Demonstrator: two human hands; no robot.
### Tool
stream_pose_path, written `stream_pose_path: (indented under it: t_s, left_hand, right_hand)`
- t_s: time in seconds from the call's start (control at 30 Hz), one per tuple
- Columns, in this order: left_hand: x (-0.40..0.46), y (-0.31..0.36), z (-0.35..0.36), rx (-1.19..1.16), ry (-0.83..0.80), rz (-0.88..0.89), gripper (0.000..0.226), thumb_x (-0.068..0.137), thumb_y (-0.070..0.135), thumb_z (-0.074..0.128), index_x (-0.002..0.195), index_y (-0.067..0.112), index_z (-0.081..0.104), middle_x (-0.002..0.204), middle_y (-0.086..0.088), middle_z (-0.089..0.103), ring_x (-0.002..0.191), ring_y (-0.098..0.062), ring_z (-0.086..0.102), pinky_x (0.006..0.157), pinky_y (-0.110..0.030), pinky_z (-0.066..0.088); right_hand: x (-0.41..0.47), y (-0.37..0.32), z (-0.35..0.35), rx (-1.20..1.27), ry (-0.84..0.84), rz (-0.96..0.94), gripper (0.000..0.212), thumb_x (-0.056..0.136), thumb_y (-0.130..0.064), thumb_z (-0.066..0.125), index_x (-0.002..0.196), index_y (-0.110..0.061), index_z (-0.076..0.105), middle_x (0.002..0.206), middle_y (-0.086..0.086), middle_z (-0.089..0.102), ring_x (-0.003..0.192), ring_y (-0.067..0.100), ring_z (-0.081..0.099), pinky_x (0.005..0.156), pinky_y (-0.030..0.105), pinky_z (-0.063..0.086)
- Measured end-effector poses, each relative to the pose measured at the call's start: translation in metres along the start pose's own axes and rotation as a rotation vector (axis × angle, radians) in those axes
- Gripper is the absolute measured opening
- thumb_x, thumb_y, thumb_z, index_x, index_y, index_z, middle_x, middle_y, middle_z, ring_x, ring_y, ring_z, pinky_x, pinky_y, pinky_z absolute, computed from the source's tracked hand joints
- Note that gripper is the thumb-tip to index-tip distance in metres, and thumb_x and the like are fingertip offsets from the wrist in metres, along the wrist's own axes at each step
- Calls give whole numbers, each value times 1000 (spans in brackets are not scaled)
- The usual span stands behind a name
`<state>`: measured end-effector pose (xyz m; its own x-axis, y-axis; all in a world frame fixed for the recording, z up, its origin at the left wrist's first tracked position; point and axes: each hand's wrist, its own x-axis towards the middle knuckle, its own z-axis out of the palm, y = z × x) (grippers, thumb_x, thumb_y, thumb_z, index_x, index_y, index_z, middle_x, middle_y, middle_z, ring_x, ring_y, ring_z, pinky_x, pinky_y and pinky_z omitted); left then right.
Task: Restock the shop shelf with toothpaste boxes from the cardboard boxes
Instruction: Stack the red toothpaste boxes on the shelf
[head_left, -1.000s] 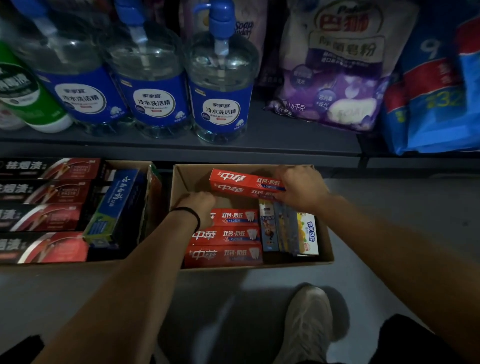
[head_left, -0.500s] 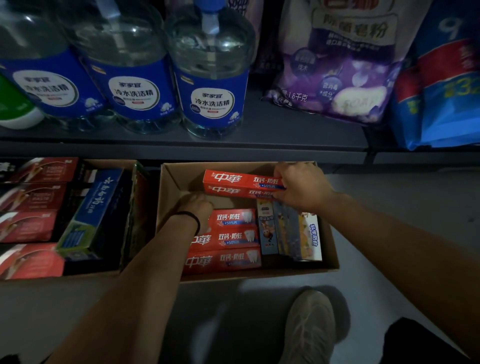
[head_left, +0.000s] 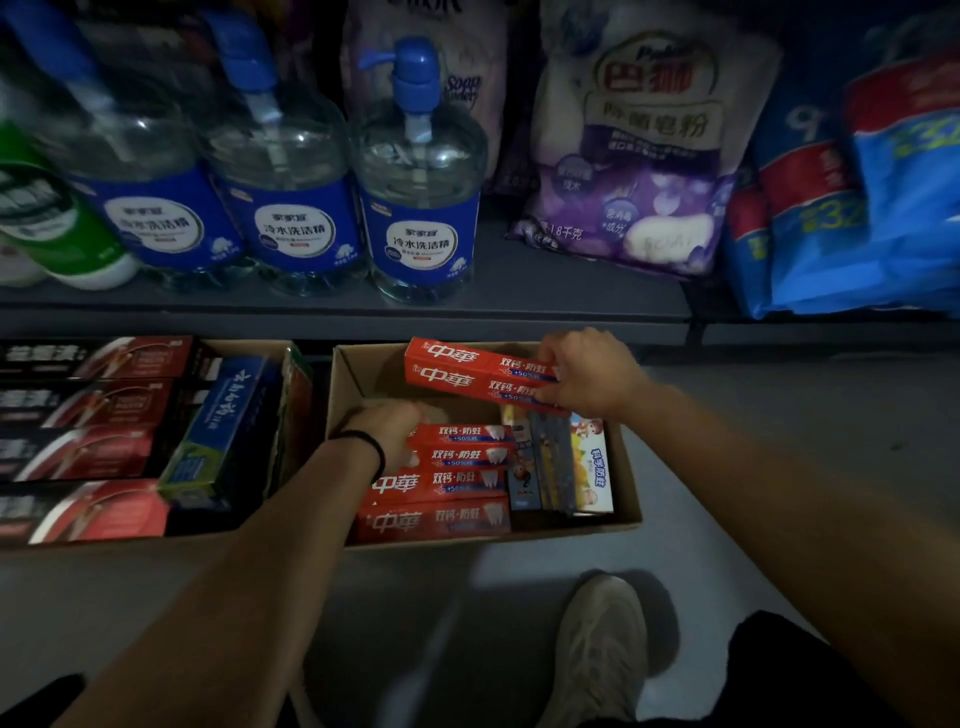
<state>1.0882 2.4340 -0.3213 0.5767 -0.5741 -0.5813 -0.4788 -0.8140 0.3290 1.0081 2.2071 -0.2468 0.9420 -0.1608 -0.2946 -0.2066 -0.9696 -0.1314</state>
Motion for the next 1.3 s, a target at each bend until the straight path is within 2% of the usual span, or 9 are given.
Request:
stream_pose_path:
  t_s: [0.17,0.37,0.5,0.57,0.67,0.77,1.0,1.2,1.3]
  left_hand:
    - [-43,17,-45,-2,40,67,39,79,17,72,112,28,55,120,2,60,110,-17,56,97,-40,46]
    - [-126,52,-121,102,197,139,46,81,21,72,121,26,52,127,2,53,117,-19,51,98,-36,43]
    - [-177,76,-166,126,288,197,49,81,22,72,125,25,51,129,4,52,117,-19,52,96,-32,41]
    - [-199,86,-187,154,339,226,50,79,22,74,124,24,53,125,2,56,114,-18,54,93,-30,42]
    - [-227,97,-219,182,420,268,40,76,20,76,111,23,58,108,6,59,105,-17,58,85,-29,44]
    - [-252,107,-251,164,465,290,37,77,19,76,108,24,57,111,6,59,102,-15,57,88,-32,47]
    - [-271,112,-319,158,546,306,36,80,18,74,111,25,57,107,11,55,100,-11,54,82,-27,42]
    - [-244,110,-378,140,601,315,43,77,19,77,114,25,57,116,7,60,108,-14,57,97,-38,47]
    - [-226,108,-404,111,618,317,46,76,17,78,116,24,57,118,6,61,109,-15,57,96,-33,46]
  right_hand:
    - [-27,-5,-45,32,75,41,38,77,-40,76,101,-16,59,100,2,67,86,17,60,72,31,49]
    - [-80,-15,-132,8,227,55,38,75,-39,77,102,-18,62,106,3,65,94,21,59,77,34,50]
    - [-116,-23,-186,-13,289,52,36,73,-38,78,98,-17,64,99,-1,64,87,18,57,71,29,44]
    - [-132,-28,-212,-4,322,52,36,71,-37,80,97,-18,63,94,-2,63,84,17,56,70,29,44]
    - [-147,-33,-249,-23,379,46,30,68,-35,80,88,-20,63,88,-1,64,84,20,60,68,30,46]
    - [-155,-41,-287,-12,422,40,33,69,-34,81,93,-17,67,92,0,66,88,21,61,74,35,51]
    - [-137,-56,-365,-35,509,12,32,70,-33,82,94,-17,67,88,-4,61,82,15,58,71,27,45]
    - [-76,-55,-411,-33,542,-4,31,70,-33,83,91,-19,65,94,-2,67,84,14,61,75,32,53]
    - [-44,-52,-426,-21,546,-11,30,70,-31,84,90,-18,66,93,-1,67,84,15,62,75,32,53]
